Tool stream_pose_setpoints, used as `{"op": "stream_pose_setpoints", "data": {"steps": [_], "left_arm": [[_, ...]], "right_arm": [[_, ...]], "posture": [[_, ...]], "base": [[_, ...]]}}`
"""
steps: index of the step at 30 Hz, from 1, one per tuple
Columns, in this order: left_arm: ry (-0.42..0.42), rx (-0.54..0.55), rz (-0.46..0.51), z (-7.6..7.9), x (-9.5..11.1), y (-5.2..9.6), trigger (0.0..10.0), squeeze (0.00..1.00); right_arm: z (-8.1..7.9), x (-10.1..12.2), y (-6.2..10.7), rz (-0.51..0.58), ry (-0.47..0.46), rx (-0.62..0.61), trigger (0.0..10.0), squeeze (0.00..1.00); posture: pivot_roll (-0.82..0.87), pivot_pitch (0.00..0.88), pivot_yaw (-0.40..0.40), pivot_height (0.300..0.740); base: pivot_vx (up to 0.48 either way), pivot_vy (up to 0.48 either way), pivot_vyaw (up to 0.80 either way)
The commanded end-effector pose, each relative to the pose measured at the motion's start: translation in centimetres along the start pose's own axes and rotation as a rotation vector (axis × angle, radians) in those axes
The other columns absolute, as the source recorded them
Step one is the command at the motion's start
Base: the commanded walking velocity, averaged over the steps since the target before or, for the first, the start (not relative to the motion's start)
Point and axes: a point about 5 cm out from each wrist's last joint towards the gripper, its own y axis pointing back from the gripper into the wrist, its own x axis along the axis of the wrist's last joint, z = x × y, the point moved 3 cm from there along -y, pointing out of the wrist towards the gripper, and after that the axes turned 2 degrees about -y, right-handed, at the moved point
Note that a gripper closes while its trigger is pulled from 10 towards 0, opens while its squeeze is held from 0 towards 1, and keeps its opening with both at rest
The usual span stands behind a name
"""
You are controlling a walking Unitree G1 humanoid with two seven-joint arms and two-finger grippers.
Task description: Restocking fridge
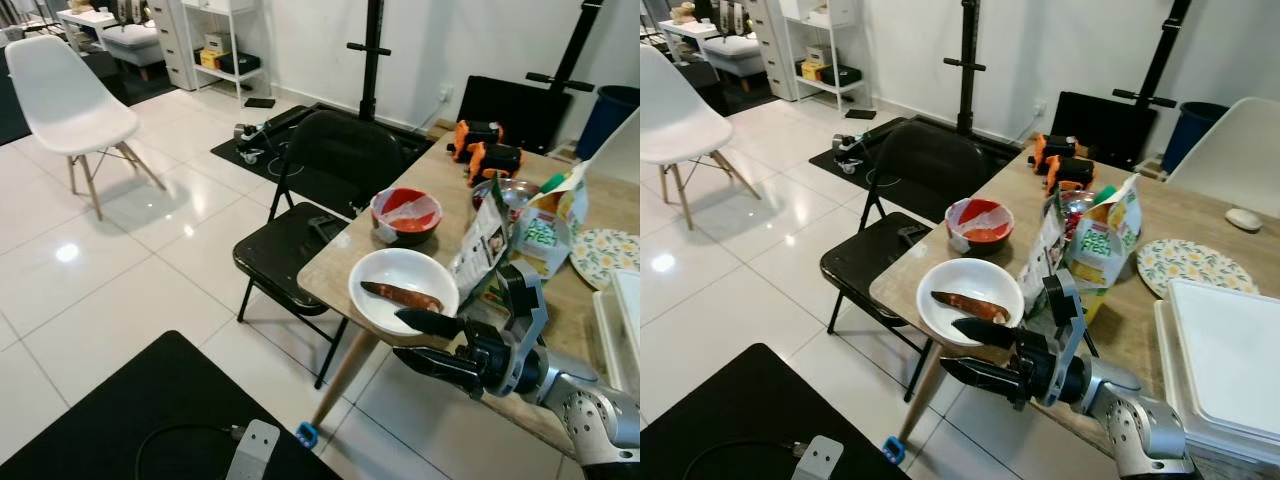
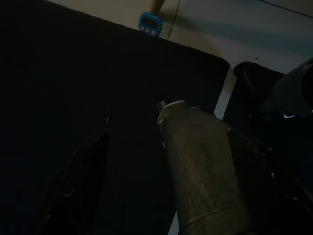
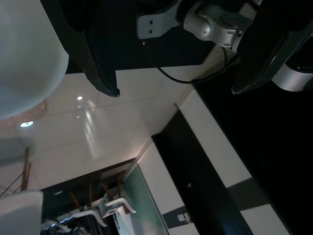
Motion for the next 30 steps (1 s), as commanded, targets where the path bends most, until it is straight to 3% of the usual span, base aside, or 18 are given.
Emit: {"op": "stream_pose_setpoints", "data": {"steps": [1, 4, 7, 10, 13, 16, 24, 29, 30], "left_arm": [[0.014, -0.005, -0.028, 0.2, -0.9, 0.1, 10.0, 0.0], [0.015, -0.005, -0.028, 0.2, -0.9, 0.1, 10.0, 0.0], [0.012, -0.009, -0.033, 0.4, -1.2, 0.2, 10.0, 0.0], [0.012, -0.01, -0.036, 0.5, -1.3, 0.2, 10.0, 0.0], [0.015, -0.015, -0.048, 0.8, -1.9, 0.3, 10.0, 0.0], [0.018, -0.018, -0.051, 0.9, -2.1, 0.3, 10.0, 0.0], [0.027, -0.013, -0.048, 1.0, -2.1, 0.3, 10.0, 0.0], [0.028, -0.003, -0.05, 0.7, -2.1, 0.3, 10.0, 0.0], [0.028, -0.003, -0.05, 0.7, -2.1, 0.3, 10.0, 0.0]], "right_arm": [[-0.4, 1.3, -1.1, -0.004, 0.097, 0.017, 10.0, 0.0], [-0.5, 1.8, -1.4, -0.007, 0.126, 0.019, 10.0, 0.0], [-0.6, 3.6, -1.8, -0.1, 0.295, -0.012, 10.0, 0.0], [-0.3, 4.0, -1.4, -0.152, 0.35, -0.047, 10.0, 0.0], [1.2, 5.8, 0.4, -0.303, 0.514, -0.163, 10.0, 0.0], [1.1, 7.3, 1.8, -0.393, 0.576, -0.167, 10.0, 0.0], [0.0, 7.9, 3.3, -0.513, 0.557, -0.084, 10.0, 0.0], [0.5, 4.4, 3.7, -0.709, 0.53, -0.03, 10.0, 0.0], [0.5, 4.4, 3.7, -0.709, 0.53, -0.03, 10.0, 0.0]], "posture": [[-0.06, 0.0, -0.047, 0.74], [-0.06, 0.0, -0.048, 0.74], [-0.06, 0.019, -0.054, 0.74], [-0.06, 0.022, -0.058, 0.74], [-0.06, 0.031, -0.063, 0.74], [-0.06, 0.034, -0.069, 0.74], [-0.06, 0.035, -0.076, 0.74], [-0.06, 0.035, -0.075, 0.74], [-0.06, 0.035, -0.075, 0.74]], "base": [[0.0, 0.0, 0.0], [0.0, 0.0, 0.0], [0.0, 0.0, 0.0], [0.0, 0.0, 0.0], [0.0, 0.0, 0.0], [0.0, 0.0, 0.0], [0.0, 0.0, 0.0], [0.0, 0.0, 0.0], [0.0, 0.0, 0.0]]}}
